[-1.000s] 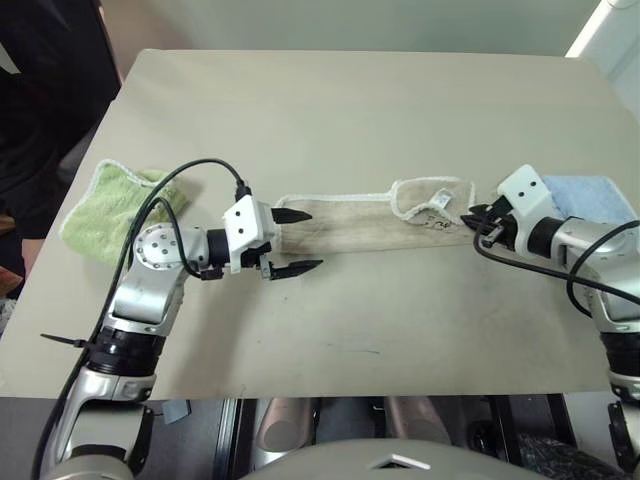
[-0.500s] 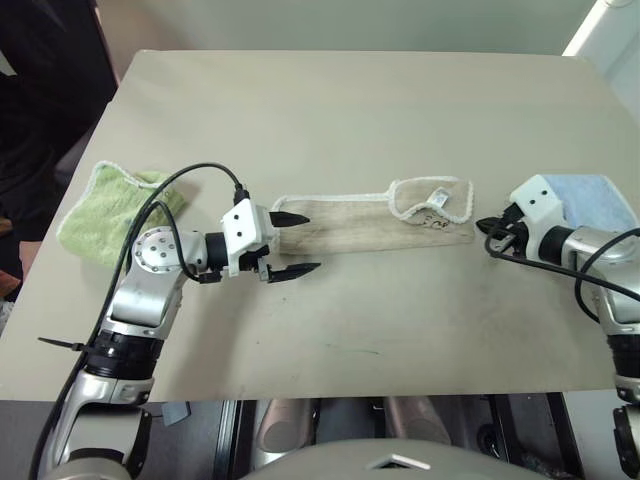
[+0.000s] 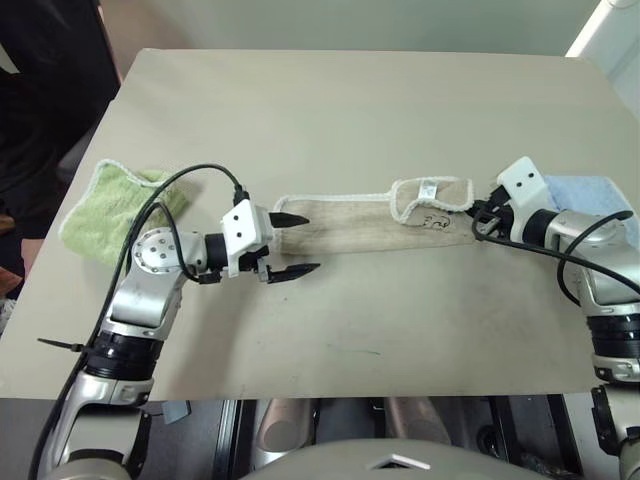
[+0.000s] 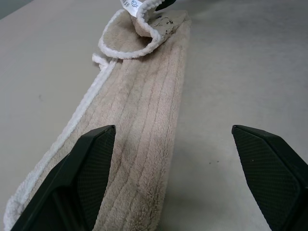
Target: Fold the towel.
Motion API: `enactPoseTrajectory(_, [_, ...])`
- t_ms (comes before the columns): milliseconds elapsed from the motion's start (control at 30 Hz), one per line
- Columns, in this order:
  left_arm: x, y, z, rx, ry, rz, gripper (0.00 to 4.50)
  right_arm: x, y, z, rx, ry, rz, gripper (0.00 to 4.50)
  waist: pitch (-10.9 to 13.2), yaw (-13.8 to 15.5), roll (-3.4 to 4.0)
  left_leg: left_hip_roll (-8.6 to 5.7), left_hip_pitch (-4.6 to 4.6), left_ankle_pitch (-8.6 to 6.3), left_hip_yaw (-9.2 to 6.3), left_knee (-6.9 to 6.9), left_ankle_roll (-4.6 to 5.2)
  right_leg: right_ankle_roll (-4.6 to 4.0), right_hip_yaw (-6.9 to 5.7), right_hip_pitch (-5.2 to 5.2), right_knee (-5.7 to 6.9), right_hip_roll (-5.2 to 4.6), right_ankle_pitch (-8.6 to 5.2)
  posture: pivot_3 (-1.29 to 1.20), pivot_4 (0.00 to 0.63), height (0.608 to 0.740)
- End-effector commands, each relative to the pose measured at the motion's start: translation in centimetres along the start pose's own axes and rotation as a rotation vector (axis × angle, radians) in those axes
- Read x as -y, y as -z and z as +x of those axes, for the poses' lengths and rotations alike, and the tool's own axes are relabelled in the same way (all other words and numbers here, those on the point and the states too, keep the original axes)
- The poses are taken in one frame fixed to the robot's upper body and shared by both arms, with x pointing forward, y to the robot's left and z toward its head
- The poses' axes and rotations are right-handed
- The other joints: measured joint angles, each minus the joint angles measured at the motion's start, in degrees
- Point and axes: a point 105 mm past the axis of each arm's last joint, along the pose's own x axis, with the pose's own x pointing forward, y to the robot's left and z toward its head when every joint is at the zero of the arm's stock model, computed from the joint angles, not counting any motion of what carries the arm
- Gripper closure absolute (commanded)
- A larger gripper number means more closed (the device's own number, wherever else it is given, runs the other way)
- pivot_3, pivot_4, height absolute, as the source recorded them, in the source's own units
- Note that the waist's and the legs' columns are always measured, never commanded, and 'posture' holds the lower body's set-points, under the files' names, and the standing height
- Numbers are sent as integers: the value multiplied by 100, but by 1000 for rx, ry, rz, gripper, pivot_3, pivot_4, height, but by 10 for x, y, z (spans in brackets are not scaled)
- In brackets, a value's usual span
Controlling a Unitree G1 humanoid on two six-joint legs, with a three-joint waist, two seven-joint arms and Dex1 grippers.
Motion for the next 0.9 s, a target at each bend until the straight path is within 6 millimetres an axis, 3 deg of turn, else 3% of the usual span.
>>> enactPoseTrajectory(33, [-4,-9,-4,24,-26,30,347,-1,-29,6,98,-1,-55,4449,0,-4,0,0,0,0,0,0,0,-1,0,0,0,0,1,0,150,735])
enactPoseTrajectory(300, [-7,-12,1,42,-35,28,347,-13,-54,43,187,-28,-77,4449,1,-49,1,2,2,5,-3,0,2,-14,-1,-8,3,2,14,0,150,735])
enactPoseTrajectory(500, [-12,-13,-7,42,-94,17,347,-24,-37,65,154,-44,-1,4449,1,-24,1,2,-1,3,-4,-4,-1,-15,-8,-11,3,-2,14,0,150,735])
enactPoseTrajectory(633, [-13,-11,-18,38,-157,-15,347,-29,-8,71,86,-44,50,4449,1,-28,1,2,-1,-7,-2,-5,-10,-15,-8,-14,3,-2,14,0,150,735])
enactPoseTrajectory(767, [-17,-11,-36,87,-310,-161,347,-38,22,77,39,-35,99,4449,-3,-33,-4,6,5,-11,-4,-8,-14,-19,-14,-9,4,-1,11,0,150,735])
enactPoseTrajectory(867, [-13,-11,-42,115,-385,-273,347,-39,17,78,80,-21,118,4449,-5,-32,-8,6,20,-9,-6,-6,-14,-32,-15,8,4,-1,3,0,150,735])
enactPoseTrajectory(900, [-10,-8,-44,131,-430,-366,347,-37,6,76,130,-17,118,4449,-5,-29,-9,5,29,-8,-6,-6,-13,-33,-14,16,1,-1,3,0,150,735])
